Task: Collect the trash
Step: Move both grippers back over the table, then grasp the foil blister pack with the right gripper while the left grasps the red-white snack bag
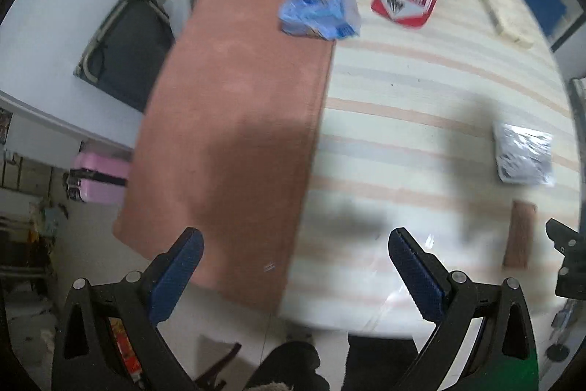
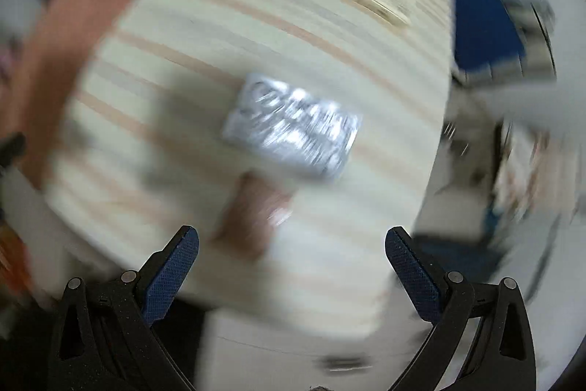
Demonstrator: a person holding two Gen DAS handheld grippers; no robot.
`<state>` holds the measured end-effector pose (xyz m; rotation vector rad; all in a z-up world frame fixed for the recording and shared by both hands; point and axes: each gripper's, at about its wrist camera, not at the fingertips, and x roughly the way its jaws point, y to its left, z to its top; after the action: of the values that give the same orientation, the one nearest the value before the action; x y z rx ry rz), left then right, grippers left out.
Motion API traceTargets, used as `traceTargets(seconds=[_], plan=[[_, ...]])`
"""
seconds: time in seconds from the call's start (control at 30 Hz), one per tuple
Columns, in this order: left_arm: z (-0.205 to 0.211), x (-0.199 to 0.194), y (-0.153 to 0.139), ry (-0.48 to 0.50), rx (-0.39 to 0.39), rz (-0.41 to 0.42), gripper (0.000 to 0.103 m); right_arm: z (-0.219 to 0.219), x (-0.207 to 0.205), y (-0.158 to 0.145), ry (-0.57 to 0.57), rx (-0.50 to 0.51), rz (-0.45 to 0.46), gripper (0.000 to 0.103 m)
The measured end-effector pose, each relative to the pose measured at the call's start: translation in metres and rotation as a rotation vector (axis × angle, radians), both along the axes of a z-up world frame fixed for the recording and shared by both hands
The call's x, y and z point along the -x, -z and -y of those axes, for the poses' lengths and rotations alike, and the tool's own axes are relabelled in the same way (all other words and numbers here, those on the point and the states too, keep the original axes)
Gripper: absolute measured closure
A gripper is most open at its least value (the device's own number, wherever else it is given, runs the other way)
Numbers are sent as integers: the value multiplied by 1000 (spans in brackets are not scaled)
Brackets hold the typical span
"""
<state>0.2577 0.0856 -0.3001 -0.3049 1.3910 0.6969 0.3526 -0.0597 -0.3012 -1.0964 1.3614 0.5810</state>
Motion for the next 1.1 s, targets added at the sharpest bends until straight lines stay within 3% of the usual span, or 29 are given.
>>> traceTargets(seconds=[0.1, 0.17, 0.23, 0.37, 0.43, 0.5, 0.53, 0.63, 0.7, 0.73, 0.8, 0.9, 1.1], plan=[[0, -21, 19, -25, 31, -43, 0, -18, -22, 43, -182, 114, -58, 0], [-4, -30, 29, -43, 54, -64, 0, -25, -26, 62, -324, 148, -82, 0], [-10, -34, 34, -61, 61, -79, 0, -30, -35, 66, -359, 123, -151, 0], [-28, -41, 39, -100, 80, -95, 0, -30, -64, 69, -249, 59, -293, 2], [-38, -47, 37, -116, 78, -92, 0, -28, -77, 63, -151, 2, -285, 14], [-46, -51, 33, -120, 65, -85, 0, -20, -108, 52, 82, -81, -264, 32], [-50, -54, 30, -116, 60, -81, 0, -15, -124, 50, 198, -111, -261, 34], [-60, -76, 25, -77, 35, -65, 0, 19, -178, 42, 601, -247, -223, 34], [-65, -98, 19, -21, 39, -39, 0, 30, -195, 41, 723, -286, -247, 32], [-68, -108, 15, 3, 42, -28, 0, 34, -200, 41, 767, -305, -271, 26], [-74, -135, 6, 75, 69, 12, 0, 40, -202, 37, 767, -320, -275, 17], [-80, -179, 2, 193, 93, 40, 0, 29, -203, 34, 688, -279, -203, 17], [-79, -249, 33, 332, 170, -20, 0, 20, -201, 43, 653, -224, -118, 17]])
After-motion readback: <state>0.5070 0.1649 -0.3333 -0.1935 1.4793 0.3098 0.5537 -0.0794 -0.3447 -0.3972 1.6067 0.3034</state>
